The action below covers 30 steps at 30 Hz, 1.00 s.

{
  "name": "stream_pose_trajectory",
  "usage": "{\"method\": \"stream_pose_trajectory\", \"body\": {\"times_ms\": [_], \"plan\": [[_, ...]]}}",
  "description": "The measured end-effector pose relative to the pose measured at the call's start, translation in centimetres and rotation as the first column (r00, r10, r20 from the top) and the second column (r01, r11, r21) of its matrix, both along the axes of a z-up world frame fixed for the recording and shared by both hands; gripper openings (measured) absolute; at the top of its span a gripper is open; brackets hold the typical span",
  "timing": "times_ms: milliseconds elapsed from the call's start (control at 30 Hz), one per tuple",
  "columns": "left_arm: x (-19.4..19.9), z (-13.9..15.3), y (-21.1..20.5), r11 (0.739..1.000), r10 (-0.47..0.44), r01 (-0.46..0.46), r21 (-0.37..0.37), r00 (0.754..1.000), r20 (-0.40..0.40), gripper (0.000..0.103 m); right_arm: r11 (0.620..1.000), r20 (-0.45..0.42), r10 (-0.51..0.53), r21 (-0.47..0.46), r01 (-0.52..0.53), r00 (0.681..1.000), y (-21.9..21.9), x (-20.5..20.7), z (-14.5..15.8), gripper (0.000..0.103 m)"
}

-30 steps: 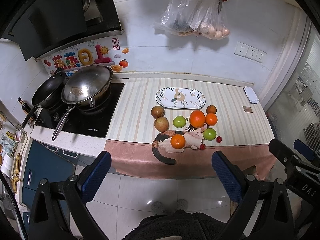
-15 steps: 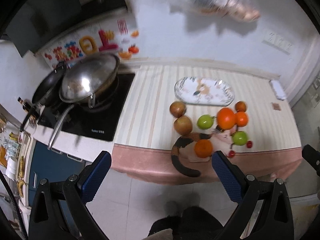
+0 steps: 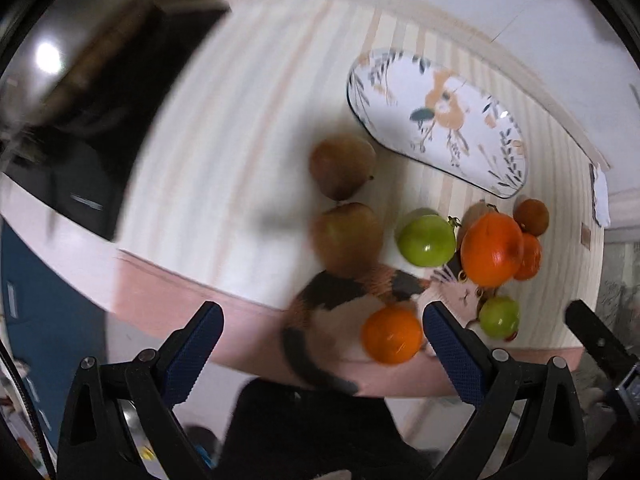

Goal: Organize fruits
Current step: 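Grasp the red-green apple with the left tool while the right tool grasps the large orange, then carry the apple with the left tool while the right tool carries the orange onto the plate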

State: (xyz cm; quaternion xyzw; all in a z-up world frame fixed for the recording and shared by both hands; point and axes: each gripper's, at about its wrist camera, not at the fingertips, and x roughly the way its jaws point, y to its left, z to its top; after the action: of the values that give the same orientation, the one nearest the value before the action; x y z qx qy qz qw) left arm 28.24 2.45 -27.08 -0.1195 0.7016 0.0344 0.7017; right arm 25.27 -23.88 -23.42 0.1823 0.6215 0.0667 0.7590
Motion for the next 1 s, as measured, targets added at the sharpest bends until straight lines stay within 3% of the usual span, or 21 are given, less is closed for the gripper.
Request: {"method": "stream_pose_trajectory", "body": {"times_ms": [200, 267, 333, 400, 567, 733, 833, 1000], "plan": [[3.0, -5.9, -0.9, 0.997, 0.047, -0.055, -0.055, 0.991, -0.129, 0.1, 0.995, -0.13, 0.101, 0.004, -0.101, 0.986, 1.9, 6.7, -6.7, 0.1], [3.4, -7.4, -0.8, 0.995, 0.071, -0.08, -0.051, 0.985, -0.155, 0.093, 0.993, -0.166, 0.122, 0.016, -0.121, 0.979, 2.2, 7.3, -8.1, 0.099], [3.5, -8.2, -0.7, 0.994, 0.09, -0.098, -0.039, 0.982, -0.166, 0.072, 0.989, -0.205, 0.147, 0.021, -0.145, 0.968, 2.7, 8.0, -9.4, 0.099], [3.6, -8.5, -0.6, 0.992, 0.103, -0.113, -0.053, 0.982, -0.159, 0.065, 0.986, -0.237, 0.165, 0.011, -0.167, 0.957, 3.1, 8.4, -10.7, 0.099], [3.7, -7.8, -1.3, 0.997, 0.074, -0.075, -0.007, 0.99, -0.116, 0.065, 0.977, -0.257, 0.184, -0.056, -0.204, 0.949, 3.4, 8.8, -11.3, 0.091], [3.6, -8.7, -1.2, 1.0, 0.023, -0.022, 0.01, 0.99, -0.141, 0.065, 0.974, -0.281, 0.175, -0.094, -0.208, 0.944, 3.5, 9.3, -12.2, 0.08], [3.4, -9.3, -1.1, 0.999, 0.031, -0.033, -0.014, 0.988, -0.149, 0.064, 0.978, -0.313, 0.167, -0.064, -0.196, 0.935, 3.5, 9.4, -13.0, 0.082], [3.1, -8.7, -1.4, 1.0, -0.024, 0.026, 0.008, 0.992, -0.124, 0.064, 0.971, -0.322, 0.185, -0.088, -0.224, 0.928, 4.2, 9.2, -13.0, 0.082]]}}
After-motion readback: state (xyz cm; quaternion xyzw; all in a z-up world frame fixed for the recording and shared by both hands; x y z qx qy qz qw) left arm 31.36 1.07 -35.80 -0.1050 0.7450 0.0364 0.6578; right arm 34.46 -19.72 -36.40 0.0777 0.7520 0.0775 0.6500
